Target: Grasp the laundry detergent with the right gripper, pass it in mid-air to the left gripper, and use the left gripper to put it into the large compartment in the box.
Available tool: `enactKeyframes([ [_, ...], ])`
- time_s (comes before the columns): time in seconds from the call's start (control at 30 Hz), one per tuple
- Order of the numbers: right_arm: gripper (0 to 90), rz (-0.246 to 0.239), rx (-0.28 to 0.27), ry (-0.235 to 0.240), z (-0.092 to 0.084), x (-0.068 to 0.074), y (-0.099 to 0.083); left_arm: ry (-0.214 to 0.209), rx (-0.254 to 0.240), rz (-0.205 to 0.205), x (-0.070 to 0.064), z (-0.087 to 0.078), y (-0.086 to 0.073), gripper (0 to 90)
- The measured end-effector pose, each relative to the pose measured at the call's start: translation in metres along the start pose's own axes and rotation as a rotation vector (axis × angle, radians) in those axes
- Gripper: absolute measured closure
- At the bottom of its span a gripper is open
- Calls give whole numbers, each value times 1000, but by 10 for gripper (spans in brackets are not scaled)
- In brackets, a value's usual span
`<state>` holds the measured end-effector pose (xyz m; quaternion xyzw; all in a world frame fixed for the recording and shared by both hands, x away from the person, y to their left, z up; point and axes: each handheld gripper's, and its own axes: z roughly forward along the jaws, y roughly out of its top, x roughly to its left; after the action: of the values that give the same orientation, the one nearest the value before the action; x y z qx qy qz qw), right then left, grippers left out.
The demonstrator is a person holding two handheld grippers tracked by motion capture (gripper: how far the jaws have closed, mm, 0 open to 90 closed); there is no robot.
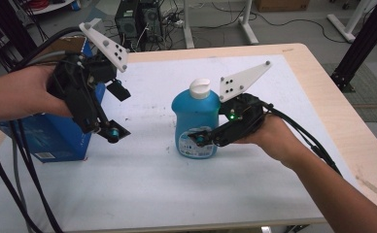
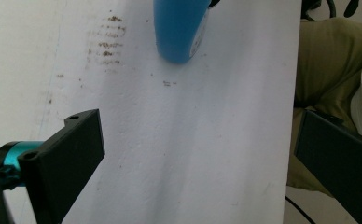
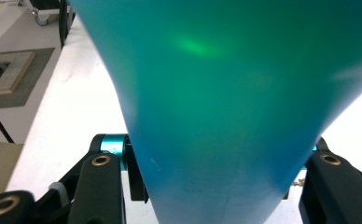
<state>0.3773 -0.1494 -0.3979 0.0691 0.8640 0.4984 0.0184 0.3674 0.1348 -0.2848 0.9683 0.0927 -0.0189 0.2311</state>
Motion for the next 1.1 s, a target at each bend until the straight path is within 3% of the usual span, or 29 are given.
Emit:
enactKeyframes([
  [0.37,458,-34,27,28,-21,4,31,-19,32,60,-8,-8,28,17],
  [0.5,465,-66,67,29,-19,7,37,-20,32,71,-10,-10,35,17],
  [0.83,471,-52,15,56,-14,7,41,-20,36,85,-12,-8,42,17],
  [1.1,470,-72,37,78,-8,10,55,-16,46,98,-15,-10,54,17],
])
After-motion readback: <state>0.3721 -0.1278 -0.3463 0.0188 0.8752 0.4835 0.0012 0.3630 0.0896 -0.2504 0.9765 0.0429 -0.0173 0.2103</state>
